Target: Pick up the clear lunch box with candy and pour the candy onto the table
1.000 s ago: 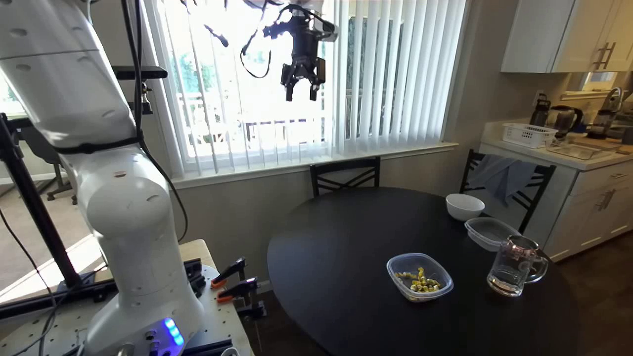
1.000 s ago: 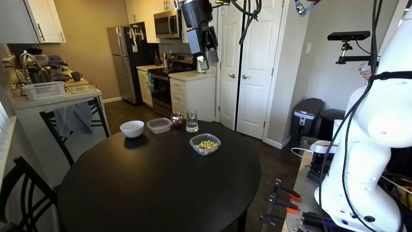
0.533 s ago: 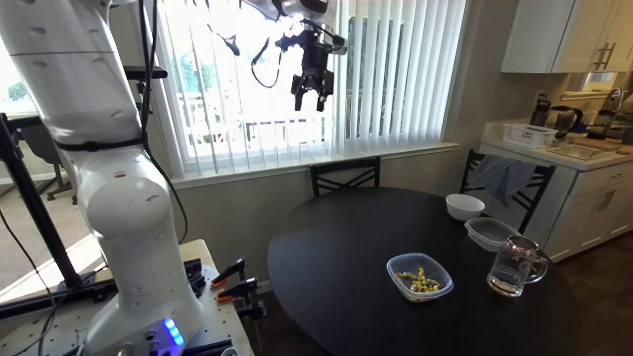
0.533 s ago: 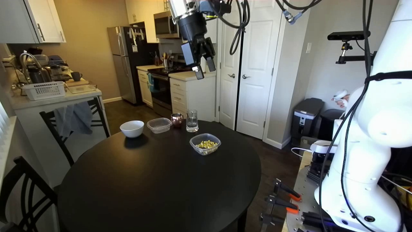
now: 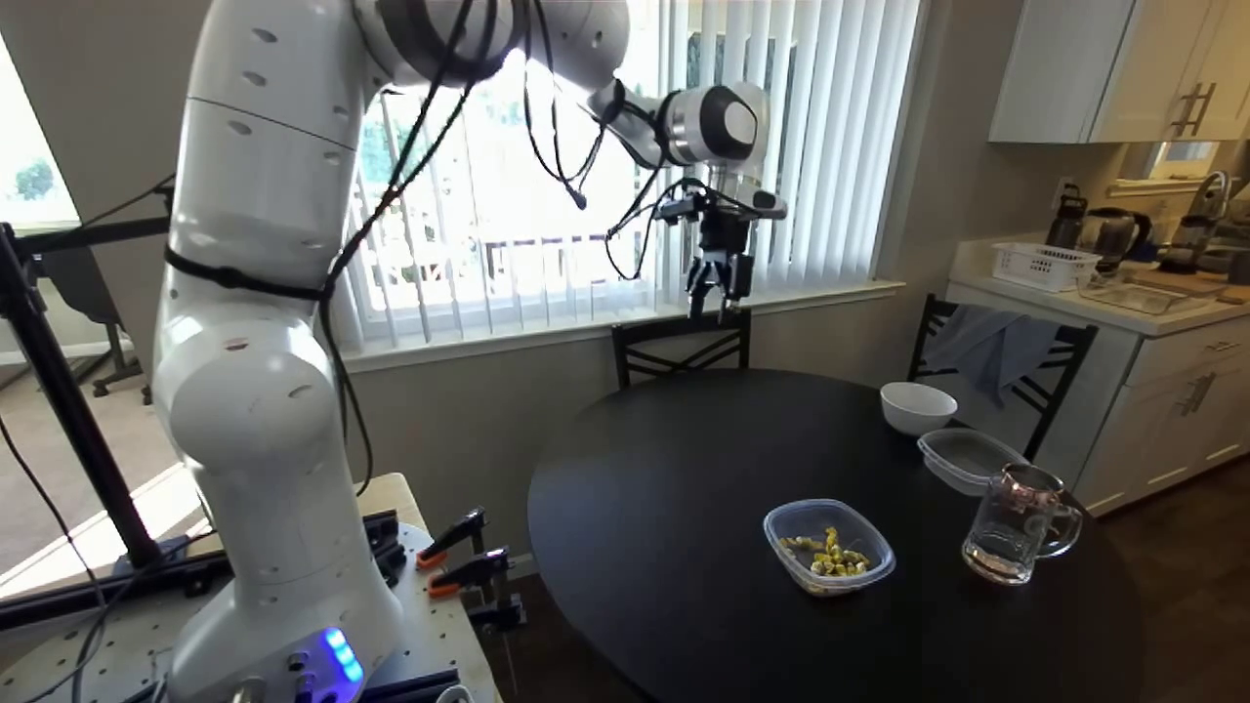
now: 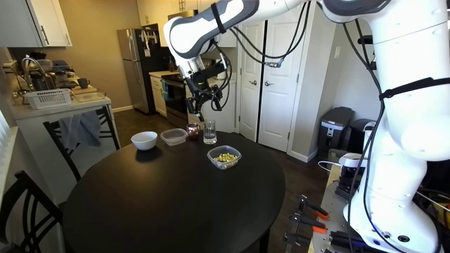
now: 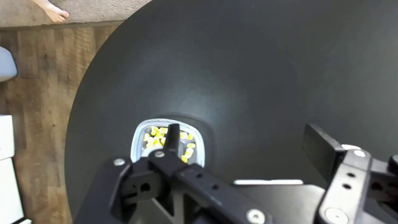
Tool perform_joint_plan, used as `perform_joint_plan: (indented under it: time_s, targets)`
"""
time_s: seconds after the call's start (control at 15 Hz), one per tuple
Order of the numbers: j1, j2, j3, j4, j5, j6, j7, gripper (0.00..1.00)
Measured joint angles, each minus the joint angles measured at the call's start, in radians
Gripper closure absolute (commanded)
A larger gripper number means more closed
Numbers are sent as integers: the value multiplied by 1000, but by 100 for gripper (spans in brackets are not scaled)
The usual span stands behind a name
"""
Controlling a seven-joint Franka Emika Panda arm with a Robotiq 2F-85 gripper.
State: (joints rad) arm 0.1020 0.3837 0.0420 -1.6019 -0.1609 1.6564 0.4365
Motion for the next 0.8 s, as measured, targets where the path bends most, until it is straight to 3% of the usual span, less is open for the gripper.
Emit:
perform_joint_plan:
  time_s: [0.47, 0.8]
  targets:
    - [52, 312, -139, 137, -147, 28, 230, 0]
    - [61, 409, -163, 196, -158, 11, 258, 0]
